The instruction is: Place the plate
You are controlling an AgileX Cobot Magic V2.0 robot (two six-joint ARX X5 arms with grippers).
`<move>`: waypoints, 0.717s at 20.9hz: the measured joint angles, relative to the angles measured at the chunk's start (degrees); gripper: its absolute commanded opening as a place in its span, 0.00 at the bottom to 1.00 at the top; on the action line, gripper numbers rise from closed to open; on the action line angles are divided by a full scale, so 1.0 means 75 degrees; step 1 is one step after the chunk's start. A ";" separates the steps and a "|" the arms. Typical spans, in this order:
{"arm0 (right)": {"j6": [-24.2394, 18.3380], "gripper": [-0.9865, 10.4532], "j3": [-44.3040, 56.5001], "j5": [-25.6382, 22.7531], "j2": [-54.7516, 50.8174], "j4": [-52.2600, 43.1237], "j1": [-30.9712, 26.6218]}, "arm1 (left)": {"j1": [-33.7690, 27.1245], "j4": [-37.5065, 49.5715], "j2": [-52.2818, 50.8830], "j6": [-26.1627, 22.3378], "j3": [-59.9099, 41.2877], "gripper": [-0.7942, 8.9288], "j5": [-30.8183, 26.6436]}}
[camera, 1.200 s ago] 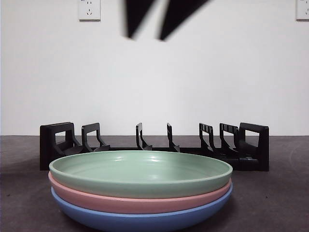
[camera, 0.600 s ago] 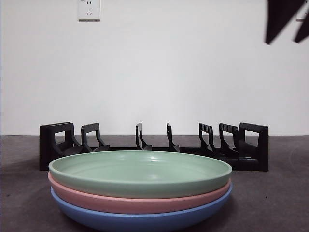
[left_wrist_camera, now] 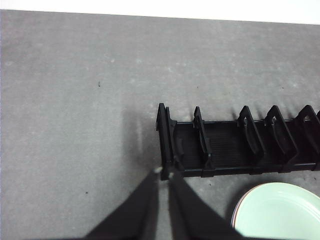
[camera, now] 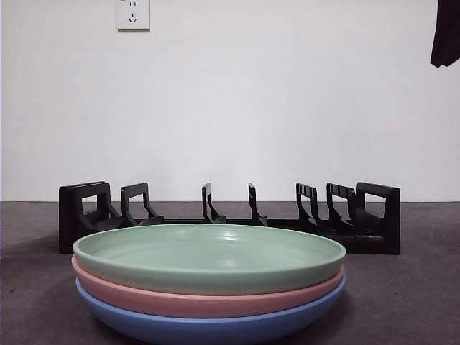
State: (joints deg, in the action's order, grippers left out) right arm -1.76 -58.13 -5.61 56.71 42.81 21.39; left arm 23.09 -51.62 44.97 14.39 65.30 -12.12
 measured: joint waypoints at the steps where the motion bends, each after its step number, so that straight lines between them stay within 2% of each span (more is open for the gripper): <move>1: 0.0000 0.10 0.0000 0.0000 -0.0003 0.0000 0.0000 | 0.0000 -0.0032 -0.0006 0.0000 0.0000 0.09 0.0000; 10: 0.0000 0.10 0.0000 0.0000 -0.0003 -0.0006 -0.0003 | 0.0000 0.0140 -0.0184 -0.0055 -0.0055 0.09 0.0000; 12: 0.0000 0.10 0.0000 -0.0003 -0.0003 -0.0009 -0.0003 | -0.0067 0.1078 -0.0729 -0.0189 -0.0758 0.09 0.0000; 15: 0.0000 0.10 0.0000 0.0000 -0.0003 -0.0015 -0.0003 | -0.0536 0.3491 -0.2291 -0.0799 -0.3246 0.09 0.0000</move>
State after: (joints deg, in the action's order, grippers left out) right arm -1.76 -58.13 -5.61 56.69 42.70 21.37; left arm 19.07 -25.43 27.79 8.40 40.95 -12.12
